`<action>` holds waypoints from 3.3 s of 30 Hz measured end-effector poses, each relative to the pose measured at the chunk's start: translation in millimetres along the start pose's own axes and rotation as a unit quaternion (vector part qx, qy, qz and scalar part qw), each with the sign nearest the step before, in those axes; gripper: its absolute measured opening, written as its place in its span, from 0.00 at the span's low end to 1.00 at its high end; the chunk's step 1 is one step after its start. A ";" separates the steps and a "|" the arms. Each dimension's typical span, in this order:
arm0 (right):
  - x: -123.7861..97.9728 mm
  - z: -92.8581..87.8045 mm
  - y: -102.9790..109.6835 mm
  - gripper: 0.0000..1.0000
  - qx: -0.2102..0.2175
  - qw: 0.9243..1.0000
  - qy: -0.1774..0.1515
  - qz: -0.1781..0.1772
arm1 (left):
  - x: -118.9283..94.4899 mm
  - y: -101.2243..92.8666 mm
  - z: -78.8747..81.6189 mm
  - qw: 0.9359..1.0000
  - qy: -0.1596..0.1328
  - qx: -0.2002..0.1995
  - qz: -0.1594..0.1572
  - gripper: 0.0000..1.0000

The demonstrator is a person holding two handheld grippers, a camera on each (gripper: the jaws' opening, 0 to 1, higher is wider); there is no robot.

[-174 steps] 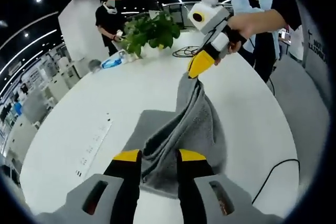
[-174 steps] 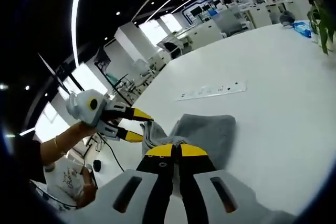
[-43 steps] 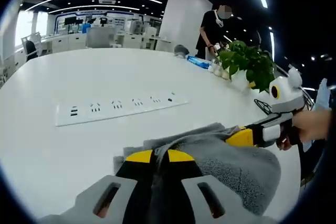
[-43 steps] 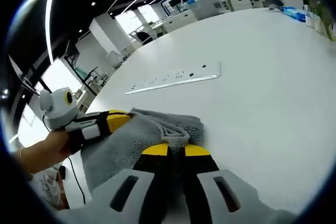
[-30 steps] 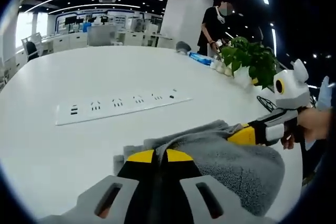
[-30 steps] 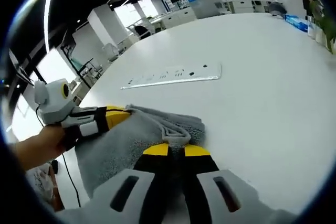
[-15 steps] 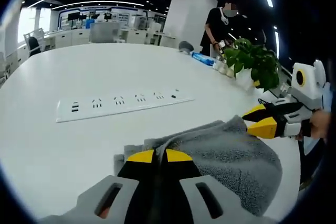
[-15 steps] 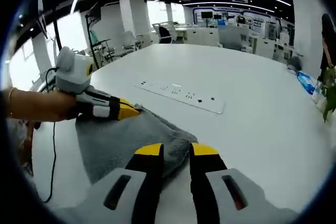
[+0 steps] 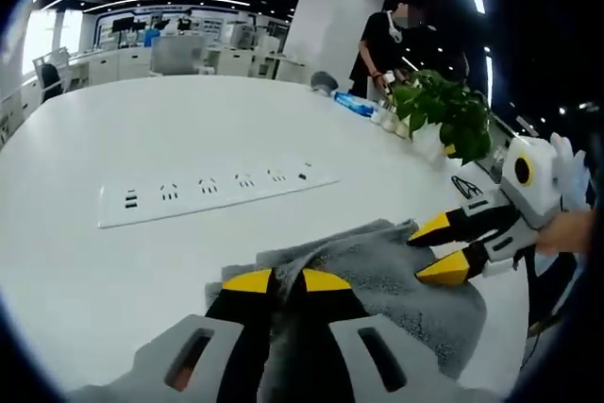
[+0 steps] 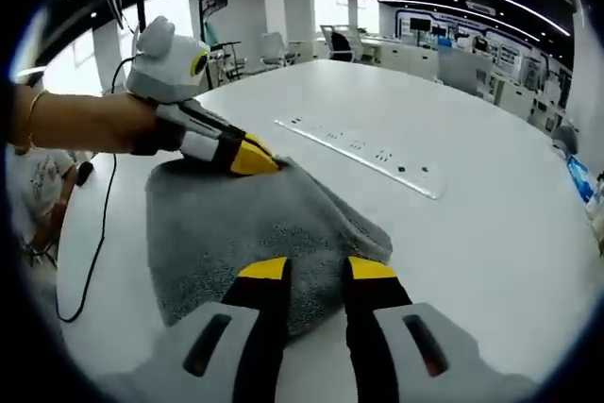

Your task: Fold the towel on the table until its edges align and the towel forms a compact rectangular stack.

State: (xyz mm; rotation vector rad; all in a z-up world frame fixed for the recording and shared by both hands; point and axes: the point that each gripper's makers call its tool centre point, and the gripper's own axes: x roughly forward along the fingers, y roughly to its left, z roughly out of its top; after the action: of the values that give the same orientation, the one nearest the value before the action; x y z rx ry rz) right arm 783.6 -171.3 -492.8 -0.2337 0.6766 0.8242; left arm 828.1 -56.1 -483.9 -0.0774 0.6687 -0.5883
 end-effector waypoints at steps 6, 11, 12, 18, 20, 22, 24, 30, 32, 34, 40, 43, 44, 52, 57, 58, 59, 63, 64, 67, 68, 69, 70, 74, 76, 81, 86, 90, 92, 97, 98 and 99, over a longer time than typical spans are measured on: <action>1.4 2.4 -1.5 0.21 0.010 1.000 -0.001 0.000 | -36.2 3.1 3.9 1.000 -0.015 0.009 -0.007 0.28; 0.0 4.2 -2.5 0.21 0.024 1.000 -0.003 -0.002 | -54.0 -4.2 -16.7 0.999 0.002 -0.017 -0.028 0.28; -1.2 5.8 -1.7 0.21 0.026 1.000 -0.004 -0.002 | -56.1 -3.4 -22.7 0.999 0.007 -0.023 -0.030 0.28; -16.3 10.3 -1.0 0.23 0.032 0.999 -0.012 -0.007 | -59.0 0.1 -43.3 0.997 0.017 -0.076 -0.026 0.27; -19.5 10.4 -3.1 0.23 0.030 0.999 -0.010 -0.012 | -59.1 5.0 -48.8 0.997 0.021 -0.077 -0.020 0.27; -21.1 5.8 -7.3 0.23 0.032 0.999 -0.005 -0.023 | -59.3 5.3 -48.8 0.996 0.022 -0.081 -0.013 0.27; -19.9 3.0 -8.1 0.24 0.039 0.999 0.001 -0.026 | -56.1 7.8 -51.4 0.996 0.024 -0.087 -0.011 0.27; -12.6 -12.4 -15.0 0.30 0.088 0.995 0.021 -0.037 | -47.9 7.9 -60.9 0.995 0.039 -0.094 -0.012 0.26; -14.3 -15.8 -13.0 0.31 0.108 0.993 0.022 -0.041 | -49.5 5.2 -54.4 0.994 0.035 -0.100 -0.013 0.26; -12.4 -18.1 -10.7 0.30 0.125 0.991 0.023 -0.034 | -47.0 7.2 -54.5 0.994 0.036 -0.099 -0.014 0.25; -8.3 -23.8 -3.5 0.23 0.220 0.975 0.020 -0.006 | -43.3 4.9 -57.8 0.993 0.039 -0.107 -0.020 0.19; -7.6 -25.3 -5.8 0.21 0.255 0.967 0.015 0.002 | -41.0 8.5 -59.1 0.992 0.038 -0.117 -0.019 0.17; -7.6 -24.9 -5.9 0.19 0.257 0.966 0.015 0.003 | -40.4 8.2 -59.4 0.992 0.037 -0.120 -0.020 0.16; -5.0 -20.1 -0.6 0.06 0.258 0.966 0.021 -0.007 | -38.7 1.1 -60.3 0.992 0.044 -0.119 -0.006 0.06; -9.2 -18.1 -0.3 0.05 0.281 0.960 0.017 -0.014 | -43.4 -0.8 -60.6 0.989 0.042 -0.140 0.001 0.04; -8.4 -18.0 -1.3 0.05 0.280 0.960 0.017 -0.015 | -44.3 -2.4 -61.1 0.989 0.041 -0.140 0.001 0.04; -8.6 -18.5 -1.8 0.05 0.279 0.960 0.018 -0.015 | -44.9 -5.1 -61.7 0.989 0.041 -0.141 0.001 0.04; -16.3 -19.6 -1.2 0.04 0.287 0.958 0.019 -0.013 | -45.5 -9.7 -62.7 0.989 0.041 -0.145 0.001 0.04; -17.4 -20.4 -0.8 0.04 0.286 0.958 0.020 -0.013 | -46.1 -11.3 -62.7 0.989 0.042 -0.144 0.001 0.04; -19.0 -22.4 -1.1 0.04 0.283 0.959 0.024 -0.011 | -48.4 -18.0 -62.5 0.990 0.043 -0.136 0.000 0.04; -20.2 -23.4 -1.3 0.04 0.283 0.959 0.026 -0.011 | -49.5 -20.6 -63.4 0.990 0.045 -0.135 -0.002 0.04; -22.1 -24.1 -0.7 0.04 0.284 0.958 0.027 -0.011 | -51.0 -22.3 -63.9 0.990 0.045 -0.136 -0.002 0.04; -26.3 -24.9 1.5 0.04 0.285 0.958 0.027 -0.010 | -52.2 -24.1 -64.5 0.990 0.045 -0.136 -0.002 0.04; -33.8 -30.4 6.9 0.05 0.280 0.959 0.033 -0.009 | -58.7 -35.4 -71.1 0.989 0.050 -0.137 -0.007 0.04; -36.7 -34.5 9.1 0.05 0.280 0.959 0.037 -0.008 | -61.9 -41.0 -76.3 0.989 0.052 -0.136 -0.008 0.04; -50.3 -49.4 21.6 0.05 0.281 0.959 0.044 -0.005 | -78.2 -64.6 -92.1 0.989 0.056 -0.140 -0.007 0.04; -66.5 -61.6 37.5 0.05 0.283 0.958 0.047 -0.004 | -91.4 -84.4 -105.6 0.988 0.060 -0.144 -0.007 0.04; -78.7 -74.0 47.9 0.05 0.287 0.957 0.048 -0.004 | -94.5 -88.8 -112.1 0.987 0.063 -0.145 -0.007 0.04; -85.3 -78.5 52.0 0.05 0.293 0.955 0.046 -0.005 | -96.2 -91.5 -115.1 0.987 0.064 -0.146 -0.007 0.04; -83.8 -82.1 51.3 0.06 0.299 0.954 0.034 -0.008 | -101.3 -99.2 -122.5 0.987 0.065 -0.144 -0.002 0.05; -83.7 -81.8 51.5 0.06 0.300 0.953 0.034 -0.008 | -101.0 -98.2 -122.7 0.987 0.065 -0.145 0.000 0.05; -83.3 -81.7 51.3 0.06 0.299 0.954 0.033 -0.009 | -100.4 -97.3 -122.9 0.987 0.065 -0.145 0.001 0.05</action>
State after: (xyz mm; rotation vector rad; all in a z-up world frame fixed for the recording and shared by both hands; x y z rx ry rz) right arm 667.3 -223.0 -499.2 0.2827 0.9547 0.5628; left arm 643.1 -69.1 -499.9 -0.3120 0.8774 -0.4947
